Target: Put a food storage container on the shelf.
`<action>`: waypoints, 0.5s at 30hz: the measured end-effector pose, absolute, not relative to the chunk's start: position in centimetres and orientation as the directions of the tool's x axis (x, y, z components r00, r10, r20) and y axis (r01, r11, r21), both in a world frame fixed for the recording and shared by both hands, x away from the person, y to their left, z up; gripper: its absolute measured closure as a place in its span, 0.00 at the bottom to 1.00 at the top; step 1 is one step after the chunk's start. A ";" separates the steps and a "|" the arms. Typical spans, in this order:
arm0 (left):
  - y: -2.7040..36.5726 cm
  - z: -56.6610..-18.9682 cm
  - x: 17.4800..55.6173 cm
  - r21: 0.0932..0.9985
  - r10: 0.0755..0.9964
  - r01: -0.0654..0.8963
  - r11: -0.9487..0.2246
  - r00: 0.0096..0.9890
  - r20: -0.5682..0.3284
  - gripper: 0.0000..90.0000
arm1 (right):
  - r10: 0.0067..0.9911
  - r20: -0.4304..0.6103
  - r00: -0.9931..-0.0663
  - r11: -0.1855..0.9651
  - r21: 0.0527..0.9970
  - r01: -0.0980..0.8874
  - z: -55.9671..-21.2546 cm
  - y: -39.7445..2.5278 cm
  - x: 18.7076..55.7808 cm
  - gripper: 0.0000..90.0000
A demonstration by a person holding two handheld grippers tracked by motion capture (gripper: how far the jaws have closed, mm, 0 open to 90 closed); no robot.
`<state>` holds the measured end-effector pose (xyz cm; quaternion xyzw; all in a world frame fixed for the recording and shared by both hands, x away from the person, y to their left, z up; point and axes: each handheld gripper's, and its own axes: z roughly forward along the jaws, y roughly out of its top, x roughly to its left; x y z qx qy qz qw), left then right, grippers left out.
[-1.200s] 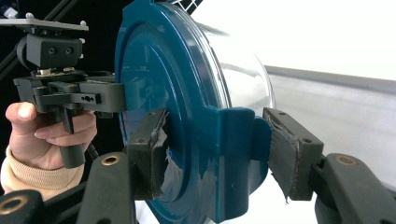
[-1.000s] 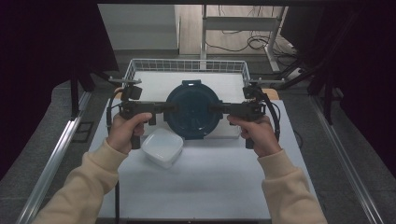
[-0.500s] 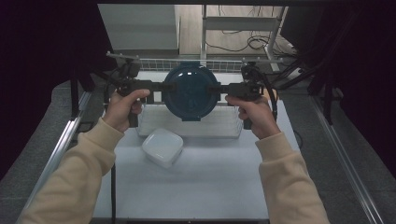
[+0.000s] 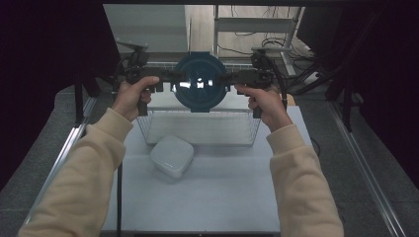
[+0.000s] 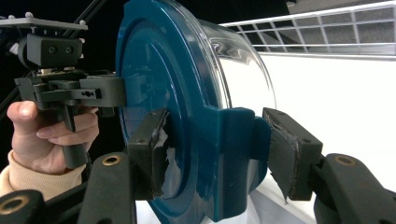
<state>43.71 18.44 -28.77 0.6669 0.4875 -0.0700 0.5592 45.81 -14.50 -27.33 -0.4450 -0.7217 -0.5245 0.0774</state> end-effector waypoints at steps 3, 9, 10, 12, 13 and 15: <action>18.5 -29.6 44.7 0.656 0.566 0.748 0.098 0.501 -0.655 0.47 | 0.573 0.582 -0.577 0.053 0.676 0.735 -27.8 -14.5 46.7 0.48; 18.4 -31.0 46.3 0.643 0.586 0.761 0.084 0.484 -0.650 0.44 | 0.596 0.594 -0.541 0.052 0.644 0.763 -29.1 -14.1 47.9 0.48; 18.4 -31.0 46.4 0.642 0.586 0.762 0.089 0.481 -0.652 0.43 | 0.597 0.598 -0.535 0.043 0.642 0.765 -29.2 -14.0 48.1 0.48; 18.4 -31.2 46.8 0.637 0.580 0.765 0.096 0.477 -0.661 0.43 | 0.597 0.603 -0.528 0.032 0.640 0.768 -29.3 -14.0 48.3 0.48; 18.5 -31.3 46.9 0.630 0.575 0.770 0.101 0.472 -0.668 0.44 | 0.596 0.611 -0.521 0.028 0.633 0.773 -29.3 -14.1 48.5 0.48; 18.6 -31.5 47.3 0.615 0.560 0.779 0.122 0.458 -0.691 0.45 | 0.592 0.630 -0.502 0.013 0.615 0.788 -29.5 -14.1 48.9 0.48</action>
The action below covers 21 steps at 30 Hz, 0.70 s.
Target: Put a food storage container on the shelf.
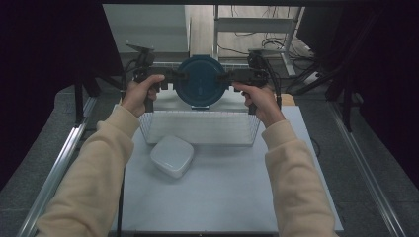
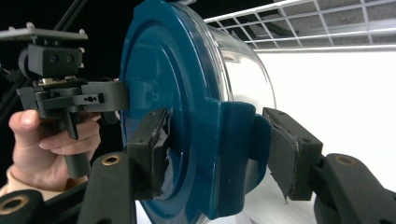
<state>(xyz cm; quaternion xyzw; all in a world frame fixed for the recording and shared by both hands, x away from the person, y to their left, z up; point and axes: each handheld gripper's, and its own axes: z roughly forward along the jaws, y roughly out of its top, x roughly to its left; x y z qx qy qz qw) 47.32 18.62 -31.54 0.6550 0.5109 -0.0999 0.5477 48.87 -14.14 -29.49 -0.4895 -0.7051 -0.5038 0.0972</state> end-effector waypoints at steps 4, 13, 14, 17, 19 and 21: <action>18.6 -32.1 48.0 0.574 0.545 0.801 0.172 0.408 -0.733 0.45 | 0.585 0.668 -0.460 -0.016 0.576 0.817 -30.0 -14.3 49.7 0.46; 18.3 -33.2 49.1 0.524 0.541 0.823 0.218 0.345 -0.767 0.43 | 0.574 0.735 -0.360 -0.086 0.492 0.866 -31.3 -14.3 50.9 0.42; 18.3 -33.3 49.2 0.519 0.541 0.826 0.219 0.340 -0.769 0.43 | 0.574 0.739 -0.353 -0.091 0.486 0.869 -31.5 -14.4 51.0 0.42; 18.2 -33.6 49.4 0.515 0.538 0.825 0.232 0.333 -0.775 0.43 | 0.566 0.754 -0.333 -0.113 0.471 0.875 -32.0 -14.4 51.4 0.41; 18.1 -33.6 49.4 0.519 0.540 0.822 0.235 0.334 -0.773 0.43 | 0.562 0.762 -0.323 -0.126 0.464 0.877 -32.1 -14.5 51.4 0.41; 18.0 -33.6 49.3 0.530 0.547 0.814 0.238 0.338 -0.766 0.42 | 0.564 0.759 -0.326 -0.132 0.472 0.872 -32.1 -14.5 51.3 0.41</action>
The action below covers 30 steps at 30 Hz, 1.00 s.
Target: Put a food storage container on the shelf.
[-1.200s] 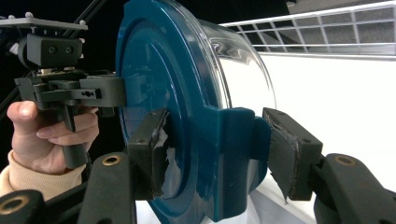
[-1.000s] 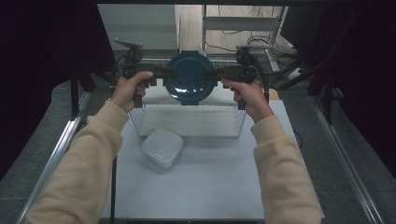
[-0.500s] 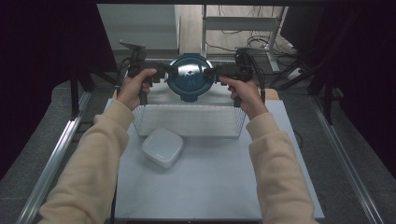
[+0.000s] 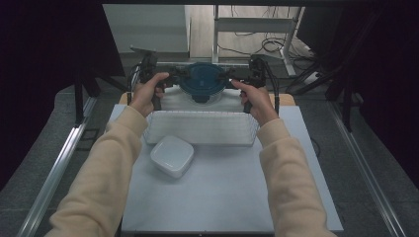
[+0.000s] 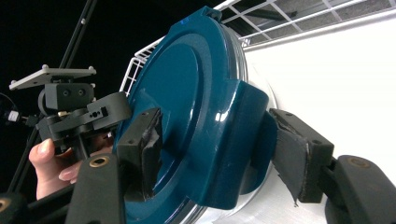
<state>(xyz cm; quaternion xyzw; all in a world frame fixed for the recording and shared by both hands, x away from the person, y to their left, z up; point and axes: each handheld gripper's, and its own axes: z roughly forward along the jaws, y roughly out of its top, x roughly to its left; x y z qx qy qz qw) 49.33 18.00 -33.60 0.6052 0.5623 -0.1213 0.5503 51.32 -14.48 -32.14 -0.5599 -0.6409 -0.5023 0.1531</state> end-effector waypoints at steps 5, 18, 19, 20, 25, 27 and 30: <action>17.5 -33.0 48.6 0.633 0.644 0.746 0.209 0.382 -0.663 0.35 | 0.577 0.750 -0.323 -0.153 0.489 0.859 -32.2 -14.2 50.9 0.36; 18.4 -31.1 41.7 0.842 0.774 0.539 0.027 0.521 -0.359 0.22 | 0.716 0.496 -0.491 -0.060 0.744 0.665 -29.2 -14.5 45.5 0.11; 18.5 -31.3 41.1 0.847 0.773 0.531 0.005 0.535 -0.340 0.23 | 0.724 0.471 -0.505 -0.042 0.760 0.649 -29.2 -14.7 44.9 0.11; 18.5 -31.6 40.4 0.850 0.770 0.526 -0.010 0.546 -0.329 0.23 | 0.726 0.451 -0.519 -0.026 0.773 0.634 -29.2 -14.9 44.2 0.11; 18.7 -34.0 36.5 0.858 0.746 0.509 -0.068 0.597 -0.295 0.25 | 0.707 0.383 -0.594 0.041 0.817 0.576 -30.3 -16.4 40.3 0.13; 18.7 -35.2 34.7 0.860 0.743 0.502 -0.094 0.610 -0.275 0.25 | 0.704 0.352 -0.617 0.069 0.831 0.553 -31.2 -17.1 38.6 0.14; 18.0 -37.1 31.8 0.866 0.743 0.473 -0.162 0.636 -0.208 0.25 | 0.700 0.298 -0.649 0.118 0.848 0.516 -32.8 -18.1 36.2 0.16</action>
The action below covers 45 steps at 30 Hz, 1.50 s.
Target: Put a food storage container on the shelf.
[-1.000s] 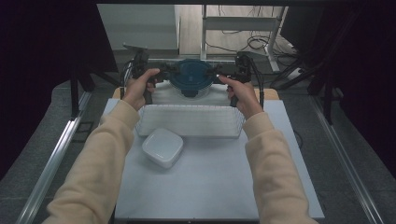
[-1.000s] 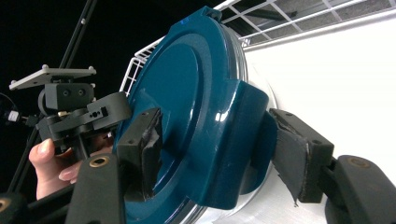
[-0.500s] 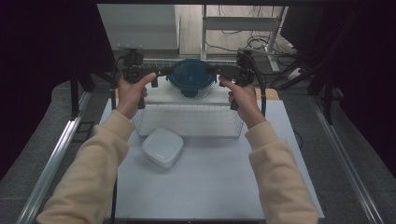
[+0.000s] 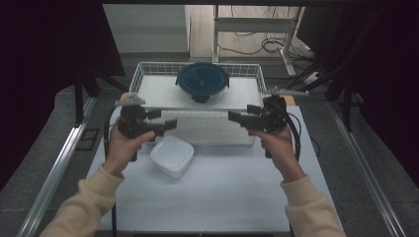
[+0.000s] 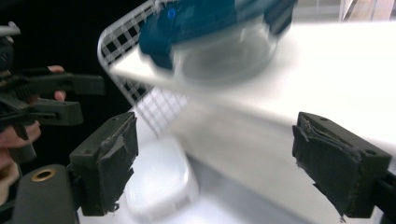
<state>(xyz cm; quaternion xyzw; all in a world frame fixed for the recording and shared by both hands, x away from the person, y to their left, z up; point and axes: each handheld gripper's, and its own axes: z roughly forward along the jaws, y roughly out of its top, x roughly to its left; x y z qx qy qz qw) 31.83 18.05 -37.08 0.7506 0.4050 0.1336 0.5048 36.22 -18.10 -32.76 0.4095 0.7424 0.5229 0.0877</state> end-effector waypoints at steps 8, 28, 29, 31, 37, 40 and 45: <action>16.9 -41.8 26.2 0.854 0.729 0.453 -0.254 0.670 -0.139 0.27 | 0.710 0.255 -0.657 0.183 0.834 0.521 -38.2 -19.8 31.2 0.18; 17.7 -49.2 23.4 0.736 0.756 0.615 -0.284 0.615 -0.223 0.29 | 0.700 0.223 -0.678 0.337 0.734 0.589 -47.3 -21.8 26.9 0.21; 17.7 -49.2 23.4 0.736 0.756 0.615 -0.283 0.615 -0.224 0.29 | 0.700 0.220 -0.679 0.339 0.734 0.588 -47.3 -21.8 27.0 0.21; 17.8 -49.1 23.3 0.743 0.758 0.609 -0.279 0.614 -0.219 0.30 | 0.698 0.226 -0.679 0.335 0.735 0.590 -47.3 -21.8 27.0 0.21; 18.1 -48.8 23.5 0.755 0.767 0.596 -0.272 0.608 -0.204 0.30 | 0.701 0.215 -0.680 0.341 0.737 0.584 -47.2 -21.9 26.8 0.21; 18.2 -48.5 23.7 0.760 0.772 0.593 -0.267 0.604 -0.200 0.30 | 0.705 0.220 -0.674 0.329 0.741 0.585 -47.0 -22.2 26.8 0.21; 18.4 -48.3 24.0 0.762 0.780 0.597 -0.251 0.591 -0.205 0.30 | 0.709 0.223 -0.670 0.318 0.746 0.585 -46.9 -22.7 27.0 0.21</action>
